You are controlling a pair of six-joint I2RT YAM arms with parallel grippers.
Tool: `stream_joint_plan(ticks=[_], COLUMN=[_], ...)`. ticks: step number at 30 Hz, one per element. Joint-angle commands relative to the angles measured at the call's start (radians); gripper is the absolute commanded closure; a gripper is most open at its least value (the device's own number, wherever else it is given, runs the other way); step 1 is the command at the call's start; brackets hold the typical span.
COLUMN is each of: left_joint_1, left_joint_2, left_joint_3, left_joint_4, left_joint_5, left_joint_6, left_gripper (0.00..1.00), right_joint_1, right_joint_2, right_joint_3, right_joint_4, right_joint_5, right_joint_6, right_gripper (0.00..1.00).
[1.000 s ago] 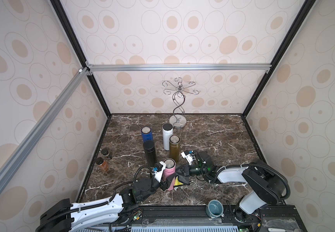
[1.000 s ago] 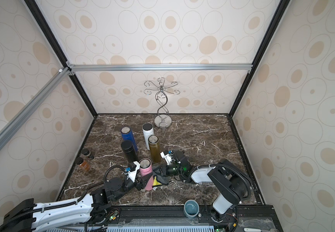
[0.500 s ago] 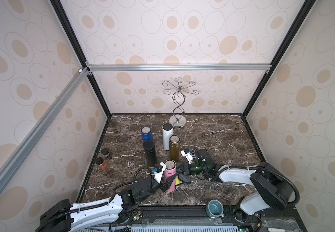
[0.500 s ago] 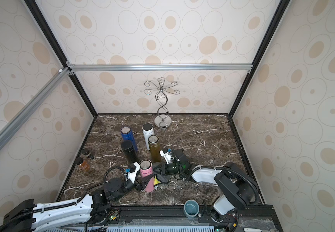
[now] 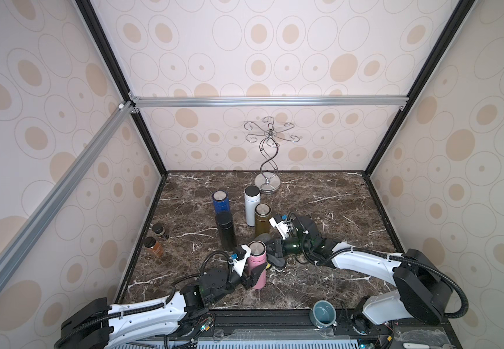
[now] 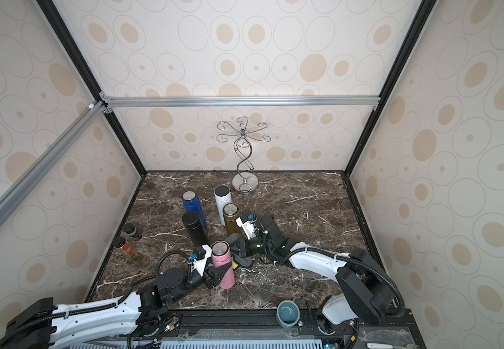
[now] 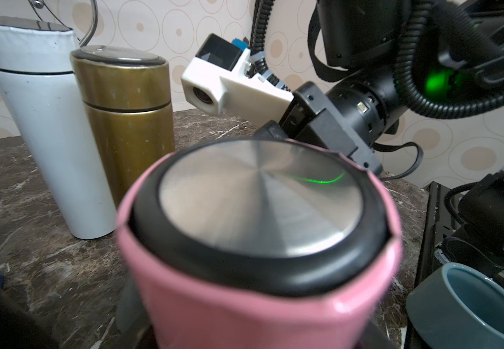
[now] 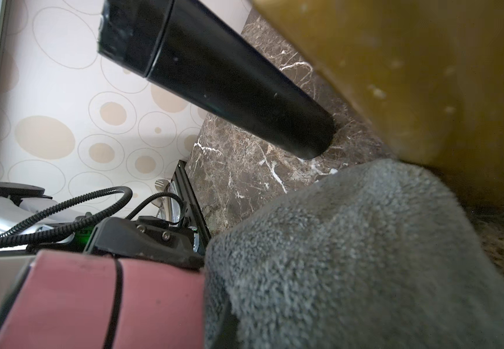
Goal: Wipe the surface of the thermos
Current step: Wipe the dirt from the surface of the thermos.
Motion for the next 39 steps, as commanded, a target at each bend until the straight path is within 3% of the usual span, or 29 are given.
stream_joint_plan(ticks=[1, 9, 12, 23, 32, 36, 39], left_joint_1=[-0.004, -0.004, -0.004, -0.005, -0.004, -0.004, -0.005], left_joint_2=[0.008, 0.035, 0.041, 0.05, 0.084, 0.095, 0.095], left_joint_3=[0.009, 0.004, 0.004, 0.014, 0.03, 0.033, 0.034], left_joint_4=[0.07, 0.076, 0.073, 0.046, 0.031, 0.028, 0.028], left_joint_5=[-0.018, -0.047, -0.069, -0.101, -0.11, -0.117, -0.128], left_joint_6=[0.029, 0.016, 0.005, -0.008, -0.023, -0.03, -0.033], left_gripper=[0.97, 0.85, 0.68, 0.49, 0.25, 0.25, 0.34], right_joint_1=[0.031, 0.069, 0.083, 0.109, 0.125, 0.129, 0.13], right_joint_2=[-0.018, 0.0, -0.003, -0.026, -0.042, -0.046, -0.048], right_joint_3=[0.004, -0.005, -0.001, 0.01, 0.007, 0.007, 0.008], right_joint_4=[0.035, 0.062, 0.057, 0.024, 0.009, 0.011, 0.006], right_joint_5=[-0.055, -0.042, -0.04, -0.031, -0.018, -0.021, -0.008], right_joint_6=[0.0, 0.015, 0.012, -0.025, -0.057, -0.063, -0.068], right_gripper=[1.0, 1.0, 1.0, 1.0, 1.0, 1.0, 1.0])
